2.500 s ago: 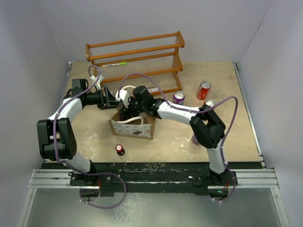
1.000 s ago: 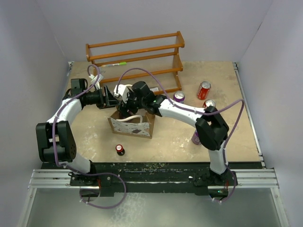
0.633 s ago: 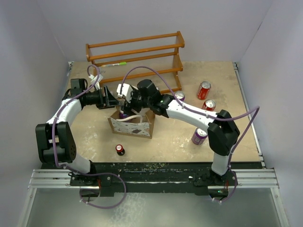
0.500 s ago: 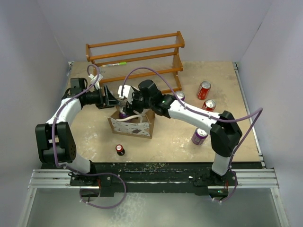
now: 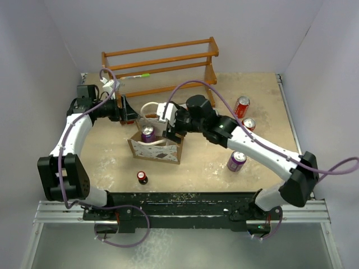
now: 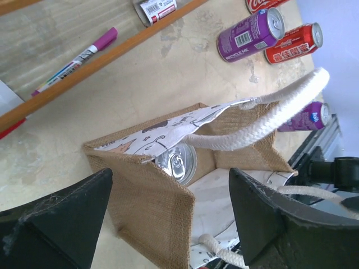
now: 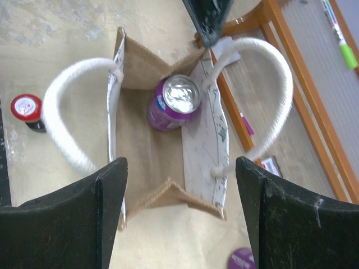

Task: Place the beverage into the canvas bag

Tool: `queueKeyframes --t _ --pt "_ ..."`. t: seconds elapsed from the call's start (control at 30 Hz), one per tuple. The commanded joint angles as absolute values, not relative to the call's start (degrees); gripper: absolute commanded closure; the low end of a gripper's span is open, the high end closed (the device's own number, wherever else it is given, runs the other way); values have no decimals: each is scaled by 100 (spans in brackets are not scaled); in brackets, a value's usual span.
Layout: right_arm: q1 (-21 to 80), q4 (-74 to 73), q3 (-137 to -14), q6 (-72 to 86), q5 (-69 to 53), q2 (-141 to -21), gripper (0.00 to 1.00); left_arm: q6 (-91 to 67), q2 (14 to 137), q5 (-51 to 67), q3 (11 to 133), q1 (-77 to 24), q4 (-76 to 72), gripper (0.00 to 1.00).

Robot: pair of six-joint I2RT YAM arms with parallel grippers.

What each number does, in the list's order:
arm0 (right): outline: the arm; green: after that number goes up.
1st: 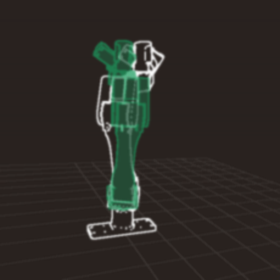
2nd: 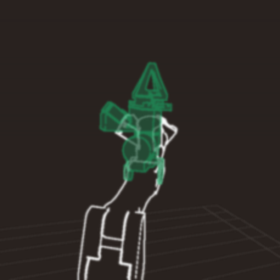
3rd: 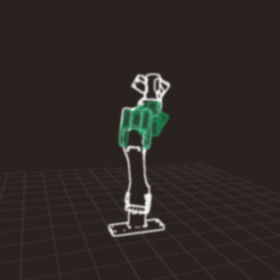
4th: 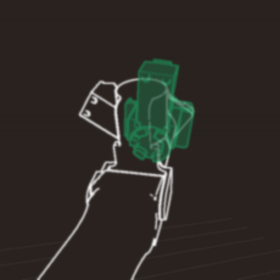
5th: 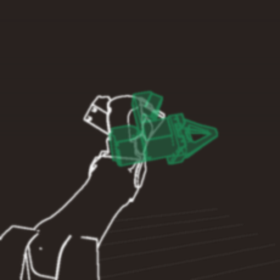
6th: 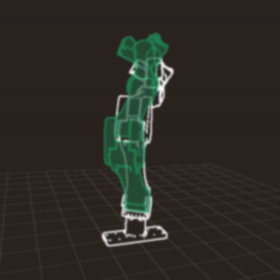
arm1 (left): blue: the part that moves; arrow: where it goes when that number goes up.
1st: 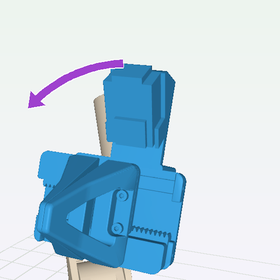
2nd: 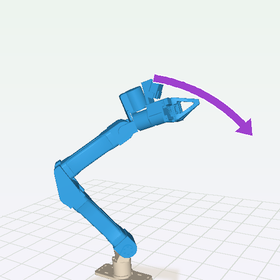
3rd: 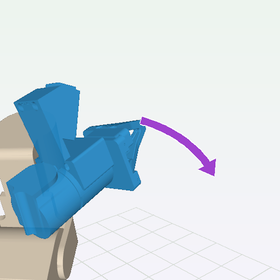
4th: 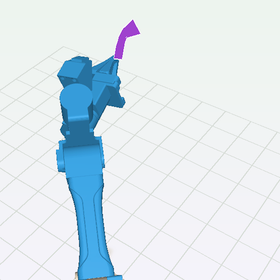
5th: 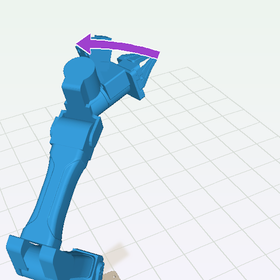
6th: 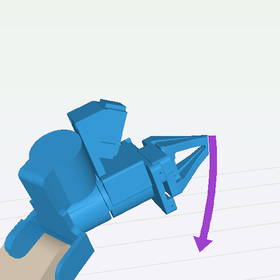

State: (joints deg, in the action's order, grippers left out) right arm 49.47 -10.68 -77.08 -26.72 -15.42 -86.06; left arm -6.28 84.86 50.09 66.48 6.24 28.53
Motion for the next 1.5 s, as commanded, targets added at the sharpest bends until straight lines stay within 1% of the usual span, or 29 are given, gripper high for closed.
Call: queueKeyframes --t 0.0,0.27,0.37,0.47,0.53,0.63,0.8,0.97,1.13,1.3,1.47 --pt "4629 -1391 -7450 -2722 -1383 -8029 20 -26 7976 4766 6893 600 2946 12" --pt "3496 -2180 -6814 -2602 -1631 -7179 20 826 7386 4604 6705 598 3284 9" --pt "3087 -2432 -6499 -2666 -1732 -6708 20 1027 7240 4638 6671 572 3146 8" --pt "2903 -2724 -6203 -2806 -1840 -6323 20 1322 7336 4825 6902 339 3118 7" --pt "2900 -2915 -6041 -2870 -1904 -6129 20 1625 7518 4778 7178 33 3244 3" --pt "2898 -3243 -5947 -2942 -2030 -5902 20 1895 7866 4731 7485 -294 3272 2" --pt "2893 -3916 -5990 -3243 -1937 -5558 20 2005 8451 4845 7976 -325 3265 11" --pt "2898 -4629 -6146 -3328 -1661 -5389 19 2067 8868 5098 8261 -326 3243 26" --pt "2893 -3997 -6092 -2957 -1177 -5420 18 1758 9215 5245 8539 -325 3210 40" --pt "2841 -2934 -5978 -2908 -844 -5853 17 1328 9671 5071 8859 -319 3298 43" --pt "2243 -2126 -6099 -2802 -1021 -6664 17 1117 10103 5089 9123 -289 3417 43"
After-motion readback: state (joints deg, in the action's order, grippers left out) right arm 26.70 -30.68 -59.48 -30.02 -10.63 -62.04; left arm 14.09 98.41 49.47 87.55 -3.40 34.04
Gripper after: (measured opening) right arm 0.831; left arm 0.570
